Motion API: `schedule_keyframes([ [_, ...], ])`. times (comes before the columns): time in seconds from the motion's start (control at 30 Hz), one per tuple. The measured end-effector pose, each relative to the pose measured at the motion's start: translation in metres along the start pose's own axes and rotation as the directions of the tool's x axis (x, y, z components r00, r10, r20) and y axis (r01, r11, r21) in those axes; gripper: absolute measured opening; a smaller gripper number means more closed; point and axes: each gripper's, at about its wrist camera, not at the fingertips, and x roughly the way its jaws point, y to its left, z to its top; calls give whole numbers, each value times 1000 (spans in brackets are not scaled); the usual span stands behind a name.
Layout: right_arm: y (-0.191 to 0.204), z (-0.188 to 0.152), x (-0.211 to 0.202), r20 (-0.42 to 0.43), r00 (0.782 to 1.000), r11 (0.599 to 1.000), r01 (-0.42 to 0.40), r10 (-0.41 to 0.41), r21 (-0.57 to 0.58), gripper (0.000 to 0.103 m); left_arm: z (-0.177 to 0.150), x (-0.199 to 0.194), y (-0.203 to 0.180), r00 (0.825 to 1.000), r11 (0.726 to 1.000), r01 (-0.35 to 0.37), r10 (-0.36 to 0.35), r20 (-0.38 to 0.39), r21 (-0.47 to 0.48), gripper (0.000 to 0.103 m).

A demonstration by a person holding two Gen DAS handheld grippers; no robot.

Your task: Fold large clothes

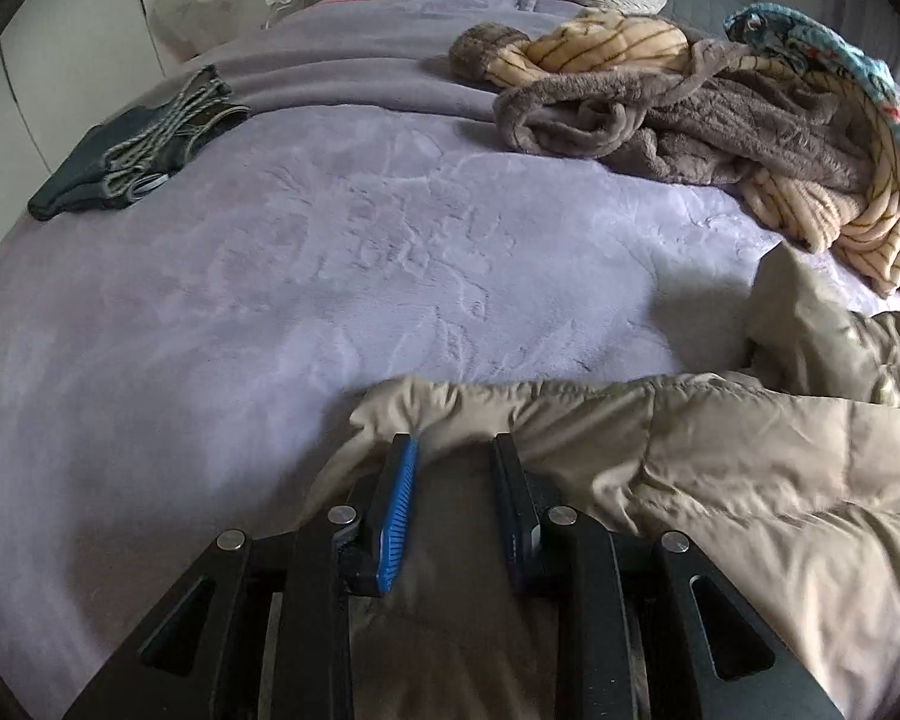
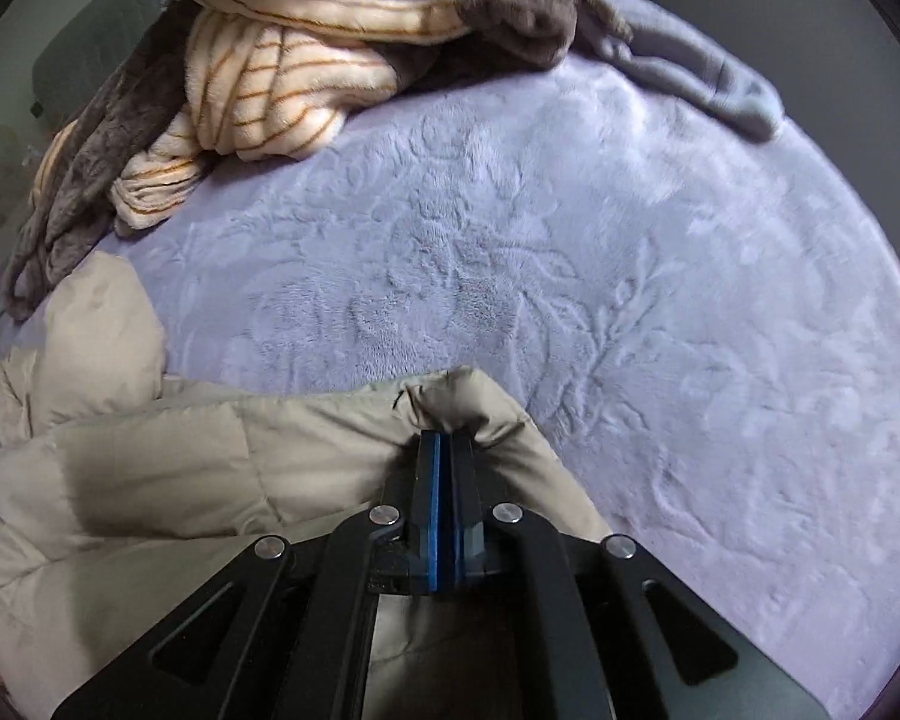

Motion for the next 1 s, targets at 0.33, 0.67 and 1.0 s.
schedule_keyframes([
  [0.33, 2, -42, -68, 53, 989, 990, -137, 138, -22, 15, -30, -61, 6, 1000, 999, -12, 13, -11, 50, 28],
  [0.67, -16, -106, -102, 10, 976, 975, -218, 218, 47, 43, -84, -100, 7, 998, 998, 16, -12, -61, 54, 103],
  [1.0, -36, -159, -118, -39, 965, 961, -255, 261, 109, 66, -121, -121, 0, 994, 998, 25, -18, -110, 58, 103],
])
